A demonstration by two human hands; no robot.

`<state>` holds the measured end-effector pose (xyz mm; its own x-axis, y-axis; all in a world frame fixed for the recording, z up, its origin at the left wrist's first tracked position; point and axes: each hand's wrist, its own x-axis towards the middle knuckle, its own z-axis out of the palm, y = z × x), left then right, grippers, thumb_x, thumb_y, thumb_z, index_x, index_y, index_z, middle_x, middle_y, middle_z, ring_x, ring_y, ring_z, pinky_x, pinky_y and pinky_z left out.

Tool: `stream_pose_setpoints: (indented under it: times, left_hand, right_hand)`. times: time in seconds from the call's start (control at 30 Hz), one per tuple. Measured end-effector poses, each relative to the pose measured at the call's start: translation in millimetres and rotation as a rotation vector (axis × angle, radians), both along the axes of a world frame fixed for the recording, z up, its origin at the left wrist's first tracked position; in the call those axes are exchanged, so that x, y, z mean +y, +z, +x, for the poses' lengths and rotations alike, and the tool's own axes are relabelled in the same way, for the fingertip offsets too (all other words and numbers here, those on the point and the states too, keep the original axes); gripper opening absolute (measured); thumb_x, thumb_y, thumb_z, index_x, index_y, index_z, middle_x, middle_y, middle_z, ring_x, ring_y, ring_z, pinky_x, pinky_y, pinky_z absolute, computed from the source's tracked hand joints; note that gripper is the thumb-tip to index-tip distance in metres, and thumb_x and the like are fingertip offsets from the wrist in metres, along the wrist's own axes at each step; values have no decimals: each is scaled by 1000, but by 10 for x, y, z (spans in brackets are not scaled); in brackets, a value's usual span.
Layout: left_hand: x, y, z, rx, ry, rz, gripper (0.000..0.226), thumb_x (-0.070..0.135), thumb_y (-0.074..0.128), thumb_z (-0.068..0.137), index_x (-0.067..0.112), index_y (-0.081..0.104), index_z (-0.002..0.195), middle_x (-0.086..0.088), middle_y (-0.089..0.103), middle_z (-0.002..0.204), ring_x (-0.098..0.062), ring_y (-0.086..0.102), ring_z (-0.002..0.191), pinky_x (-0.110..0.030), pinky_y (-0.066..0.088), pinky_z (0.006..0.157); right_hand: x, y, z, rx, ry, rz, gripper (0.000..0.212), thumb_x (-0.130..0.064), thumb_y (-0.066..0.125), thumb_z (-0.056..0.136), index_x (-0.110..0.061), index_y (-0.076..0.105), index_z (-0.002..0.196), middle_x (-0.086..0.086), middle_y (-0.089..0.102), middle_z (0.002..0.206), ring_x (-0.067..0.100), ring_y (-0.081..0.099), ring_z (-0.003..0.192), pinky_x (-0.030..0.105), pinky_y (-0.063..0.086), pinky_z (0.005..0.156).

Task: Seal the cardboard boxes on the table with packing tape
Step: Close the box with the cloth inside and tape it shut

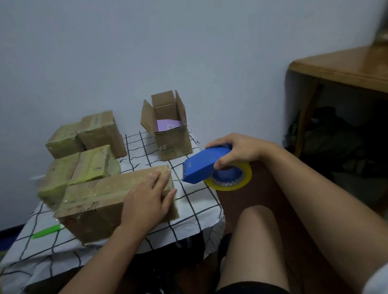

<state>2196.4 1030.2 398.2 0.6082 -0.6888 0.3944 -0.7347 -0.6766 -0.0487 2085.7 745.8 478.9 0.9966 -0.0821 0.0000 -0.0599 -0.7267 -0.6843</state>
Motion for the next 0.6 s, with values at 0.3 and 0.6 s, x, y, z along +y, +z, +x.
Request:
stream_pose_setpoints:
  times: [0.3,0.6]
  left_hand:
    - [21,156,2,137,-55,128,68,74,35,89,48,19,151,19,19,160,-15,25,146,-40,43,103]
    - [-19,307,9,87,-86,320,78,57,65,84,36,26,147,19,11,160,-21,31,135,-37,52,81]
  right_hand:
    - [232,52,334,122,119,-221,50,-38,75,84,-29,61,132,-10,60,113,12,59,97,21,46,77]
    - [522,341,586,165,180,-400,35,-43,75,79,-30,70,112,-7,64,101,12,59,90,30,48,75]
